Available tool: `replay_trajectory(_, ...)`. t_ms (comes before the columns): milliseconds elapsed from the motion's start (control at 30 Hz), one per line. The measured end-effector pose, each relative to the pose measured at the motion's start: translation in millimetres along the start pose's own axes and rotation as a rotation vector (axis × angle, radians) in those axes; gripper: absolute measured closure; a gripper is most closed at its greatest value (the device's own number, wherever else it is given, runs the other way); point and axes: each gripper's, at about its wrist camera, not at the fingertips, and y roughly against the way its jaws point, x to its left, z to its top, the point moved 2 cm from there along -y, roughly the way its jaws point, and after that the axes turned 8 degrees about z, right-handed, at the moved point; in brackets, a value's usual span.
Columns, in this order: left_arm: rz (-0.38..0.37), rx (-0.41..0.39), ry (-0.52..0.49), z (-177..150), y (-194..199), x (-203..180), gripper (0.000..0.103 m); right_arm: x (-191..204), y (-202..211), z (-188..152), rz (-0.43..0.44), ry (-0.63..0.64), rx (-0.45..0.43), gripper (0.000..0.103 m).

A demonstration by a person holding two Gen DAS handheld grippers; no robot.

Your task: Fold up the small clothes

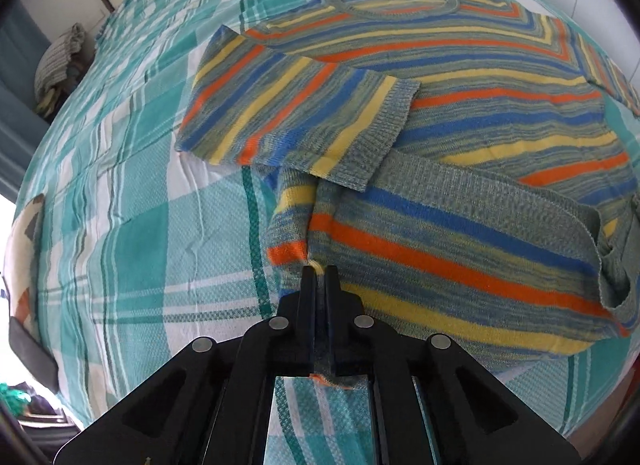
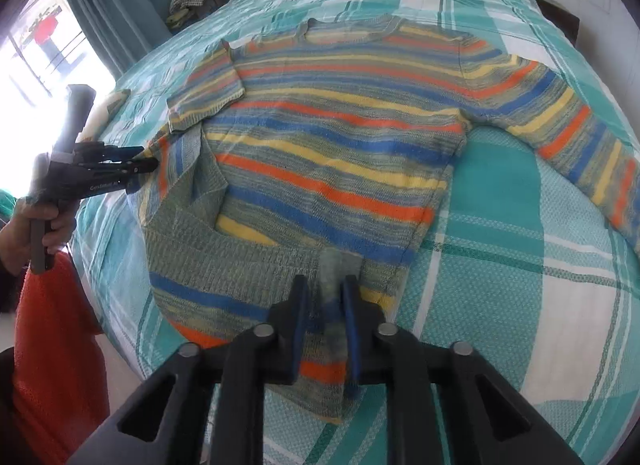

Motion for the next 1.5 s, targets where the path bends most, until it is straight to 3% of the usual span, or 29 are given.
replay_trajectory(200, -0.153, -0.175, 0.021, -43, 69, 30, 0.100, 32, 58, -9, 0.066, 0.125, -0.087, 0.099)
replay_trajectory(267, -0.200, -0.194, 0.026, -69, 91, 40, 0.101, 50, 80, -19, 0.106, 0.206, -0.098, 0.099)
replay_trajectory(400, -0.221, -0.121, 0.022, -126, 108, 48, 0.101, 70, 98, -55, 0.134, 0.304, -0.043, 0.099)
replay_trajectory(567, -0.219, -0.001, 0.081, -173, 104, 66, 0.097, 49, 73, -101, 0.078, 0.283, 0.101, 0.097)
replay_trajectory(600, -0.236, 0.015, 0.120, -175, 103, 71, 0.092, 42, 68, -109, 0.065, 0.256, 0.125, 0.096)
replay_trajectory(633, -0.257, 0.022, 0.162, -175, 102, 75, 0.072, 35, 65, -114, 0.040, 0.233, 0.138, 0.089)
replay_trajectory(667, -0.267, 0.012, 0.200, -172, 103, 77, 0.047, 29, 65, -117, 0.027, 0.214, 0.141, 0.074)
replay_trajectory(700, -0.271, -0.011, 0.237, -168, 105, 79, 0.038, 24, 65, -119, 0.031, 0.191, 0.138, 0.065)
replay_trajectory(733, -0.280, -0.038, 0.274, -163, 107, 80, 0.029, 20, 68, -121, 0.040, 0.161, 0.123, 0.050)
replay_trajectory(833, -0.323, -0.089, 0.347, -137, 102, 78, 0.026, 13, 80, -120, 0.048, 0.097, 0.059, 0.047)
replay_trajectory(867, -0.303, -0.100, 0.328, -126, 97, 72, 0.018, 11, 83, -118, 0.051, 0.084, 0.044, 0.047)
replay_trajectory(933, -0.226, -0.117, 0.236, -106, 82, 55, 0.015, 15, 84, -115, 0.050, 0.082, 0.026, 0.042)
replay_trajectory(967, -0.205, -0.115, 0.205, -97, 72, 46, 0.015, 17, 82, -113, 0.048, 0.090, 0.025, 0.041)
replay_trajectory(1033, -0.239, -0.108, 0.185, -84, 57, 32, 0.022, 23, 75, -109, 0.046, 0.112, 0.021, 0.041)
replay_trajectory(1100, -0.317, -0.100, 0.160, -74, 50, 17, 0.046, 30, 69, -101, 0.061, 0.133, 0.003, 0.041)
replay_trajectory(1167, -0.366, -0.099, 0.104, -71, 50, 2, 0.103, 36, 64, -92, 0.077, 0.144, -0.012, 0.041)
replay_trajectory(1300, -0.409, -0.147, -0.087, -95, 79, -12, 0.102, 49, 62, -80, 0.101, 0.182, -0.002, 0.041)
replay_trajectory(1400, -0.332, -0.131, -0.304, -137, 96, -13, 0.103, 49, 70, -85, 0.094, 0.204, 0.018, 0.041)
replay_trajectory(1500, -0.259, -0.049, -0.450, -179, 99, -1, 0.102, 37, 76, -95, 0.077, 0.179, 0.048, 0.041)
